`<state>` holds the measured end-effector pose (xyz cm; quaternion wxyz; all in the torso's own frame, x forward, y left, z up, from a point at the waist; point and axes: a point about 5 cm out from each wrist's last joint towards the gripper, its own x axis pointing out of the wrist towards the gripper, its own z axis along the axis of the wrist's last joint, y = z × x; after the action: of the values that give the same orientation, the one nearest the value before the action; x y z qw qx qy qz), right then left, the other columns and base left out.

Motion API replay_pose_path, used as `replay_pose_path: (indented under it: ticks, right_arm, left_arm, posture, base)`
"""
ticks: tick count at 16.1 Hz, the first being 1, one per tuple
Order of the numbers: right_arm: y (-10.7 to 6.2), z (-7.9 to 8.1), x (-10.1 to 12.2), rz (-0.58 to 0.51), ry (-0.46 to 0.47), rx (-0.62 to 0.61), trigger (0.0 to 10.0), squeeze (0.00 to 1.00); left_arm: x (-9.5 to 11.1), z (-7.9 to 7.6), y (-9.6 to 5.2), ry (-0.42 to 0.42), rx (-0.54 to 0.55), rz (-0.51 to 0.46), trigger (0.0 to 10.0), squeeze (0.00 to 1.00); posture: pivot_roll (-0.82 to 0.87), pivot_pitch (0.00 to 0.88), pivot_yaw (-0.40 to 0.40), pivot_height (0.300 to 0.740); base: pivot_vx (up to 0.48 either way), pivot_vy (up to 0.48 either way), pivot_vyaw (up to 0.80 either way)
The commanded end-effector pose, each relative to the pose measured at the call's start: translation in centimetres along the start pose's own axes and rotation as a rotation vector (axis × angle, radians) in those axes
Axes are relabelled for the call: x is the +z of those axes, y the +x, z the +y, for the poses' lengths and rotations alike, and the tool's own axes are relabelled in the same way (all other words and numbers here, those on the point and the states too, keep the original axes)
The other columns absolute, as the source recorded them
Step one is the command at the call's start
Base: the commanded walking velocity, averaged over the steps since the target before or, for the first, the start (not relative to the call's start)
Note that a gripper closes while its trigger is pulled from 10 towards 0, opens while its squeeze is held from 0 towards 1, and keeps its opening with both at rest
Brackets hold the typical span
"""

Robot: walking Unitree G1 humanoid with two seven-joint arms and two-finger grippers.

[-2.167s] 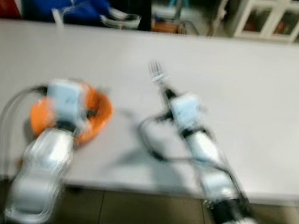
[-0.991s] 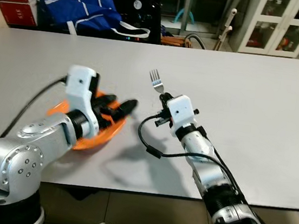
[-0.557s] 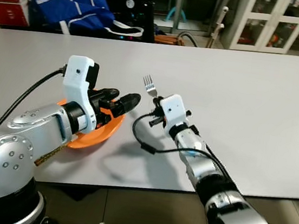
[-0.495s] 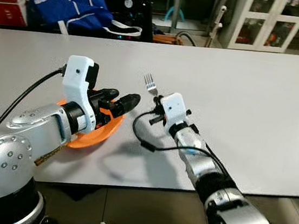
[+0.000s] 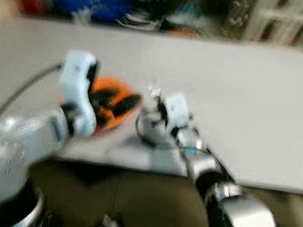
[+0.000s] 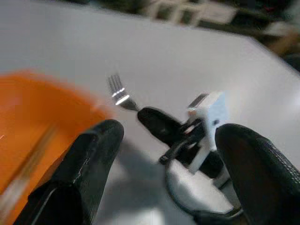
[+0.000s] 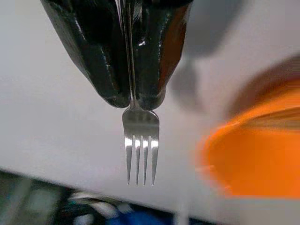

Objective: Setting the table

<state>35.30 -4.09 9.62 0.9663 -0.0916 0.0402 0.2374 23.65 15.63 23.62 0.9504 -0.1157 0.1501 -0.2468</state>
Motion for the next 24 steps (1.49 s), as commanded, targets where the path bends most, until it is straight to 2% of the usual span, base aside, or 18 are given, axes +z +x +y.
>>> replay_pose_path:
  ticks: [1, 3, 7, 17, 20, 21, 22, 24]
  right_arm:
    - [0.0, 0.7, -0.3, 0.021, 0.008, 0.024, 0.0, 0.00]
    - [0.0, 1.3, -0.7, 0.045, -0.014, 0.036, 10.0, 0.00]
    - [0.0, 1.7, -0.8, 0.054, -0.034, 0.046, 10.0, 0.00]
    - [-0.1, 1.7, -1.7, 0.117, -0.046, 0.001, 10.0, 0.00]
    - [-0.3, 1.8, -2.4, 0.173, 0.015, -0.017, 10.0, 0.00]
    - [-0.4, 1.6, -2.6, 0.189, 0.025, -0.032, 10.0, 0.16]
    - [-0.4, 1.6, -2.7, 0.197, 0.029, -0.040, 10.0, 1.00]
    - [-0.5, 1.6, -2.8, 0.201, 0.026, -0.042, 10.0, 1.00]
  left_arm:
    - [0.5, -0.5, 0.0, 0.030, -0.013, -0.010, 10.0, 0.00]
    - [0.5, -0.5, -0.2, 0.036, -0.006, -0.015, 10.0, 0.00]
    - [0.8, -0.2, -0.5, 0.064, 0.034, -0.021, 10.0, 0.00]
    - [1.0, -0.5, -0.8, 0.079, 0.029, -0.047, 10.0, 0.00]
    - [0.9, -0.5, -1.1, 0.087, 0.035, -0.051, 10.0, 0.00]
    - [0.9, -0.5, -1.2, 0.090, 0.037, -0.052, 10.0, 0.00]
    - [0.9, -0.5, -1.2, 0.091, 0.038, -0.052, 10.0, 0.00]
    - [0.9, -0.5, -1.2, 0.093, 0.038, -0.053, 10.0, 0.00]
  posture:
    - [0.14, 0.082, 0.058, 0.740]
    - [0.15, 0.084, 0.056, 0.740]
    - [0.15, 0.082, 0.053, 0.740]
    - [0.17, 0.084, 0.054, 0.740]
    - [0.19, 0.087, 0.058, 0.740]
    - [0.20, 0.088, 0.058, 0.740]
    - [0.20, 0.087, 0.059, 0.740]
    - [0.20, 0.088, 0.059, 0.740]
  base:
    - [0.000, 0.000, 0.00]
    - [0.000, 0.000, 0.00]
    - [0.000, 0.000, 0.00]
    - [0.000, 0.000, 0.00]
    - [0.000, 0.000, 0.00]
    - [0.000, 0.000, 0.00]
    - [0.000, 0.000, 0.00]
    - [0.000, 0.000, 0.00]
